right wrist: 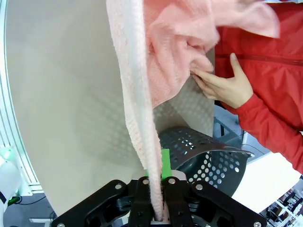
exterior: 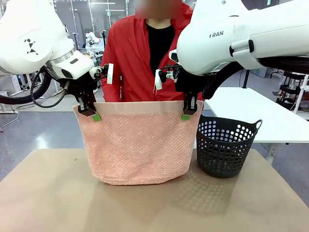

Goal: Fold the towel.
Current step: Release the end of the 100 cm Hotel Towel you were holding and grab the top end of the folded side.

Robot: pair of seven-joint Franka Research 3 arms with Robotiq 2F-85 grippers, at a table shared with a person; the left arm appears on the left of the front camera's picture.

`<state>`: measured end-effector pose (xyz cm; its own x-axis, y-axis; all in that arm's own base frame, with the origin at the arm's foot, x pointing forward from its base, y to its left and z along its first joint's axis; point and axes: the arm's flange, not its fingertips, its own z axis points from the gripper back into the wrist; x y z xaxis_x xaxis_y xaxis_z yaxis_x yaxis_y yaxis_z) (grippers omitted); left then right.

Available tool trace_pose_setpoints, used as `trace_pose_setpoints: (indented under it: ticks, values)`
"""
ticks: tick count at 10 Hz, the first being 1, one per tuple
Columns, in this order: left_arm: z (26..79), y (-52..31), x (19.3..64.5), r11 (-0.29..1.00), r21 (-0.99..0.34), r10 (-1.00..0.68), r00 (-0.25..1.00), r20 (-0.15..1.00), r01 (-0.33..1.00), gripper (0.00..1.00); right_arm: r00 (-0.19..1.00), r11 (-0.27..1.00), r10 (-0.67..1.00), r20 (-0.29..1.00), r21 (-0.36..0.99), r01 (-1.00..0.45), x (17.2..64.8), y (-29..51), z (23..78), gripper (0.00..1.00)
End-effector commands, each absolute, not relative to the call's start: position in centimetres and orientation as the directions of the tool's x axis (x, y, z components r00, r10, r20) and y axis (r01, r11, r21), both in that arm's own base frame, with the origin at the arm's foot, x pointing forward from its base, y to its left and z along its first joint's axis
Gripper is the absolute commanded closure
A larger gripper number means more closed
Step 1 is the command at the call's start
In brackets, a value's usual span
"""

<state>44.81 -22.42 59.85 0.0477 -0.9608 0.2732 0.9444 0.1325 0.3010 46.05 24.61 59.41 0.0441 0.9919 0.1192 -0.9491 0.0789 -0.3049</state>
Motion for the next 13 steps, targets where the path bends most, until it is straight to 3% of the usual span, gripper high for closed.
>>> trace_pose_setpoints:
  ticks: [1,13]
  values:
    - [60.10,-22.27,44.94,0.131,0.318,-0.964,0.045,0.263,0.939,1.00,0.043,0.076,0.993,0.108,-0.316,-0.946,46.17,24.43,59.47,1.00]
    - [60.10,-22.27,44.94,0.131,0.318,-0.964,0.045,0.263,0.939,1.00,0.043,0.076,0.993,0.108,-0.316,-0.946,46.17,24.43,59.47,1.00]
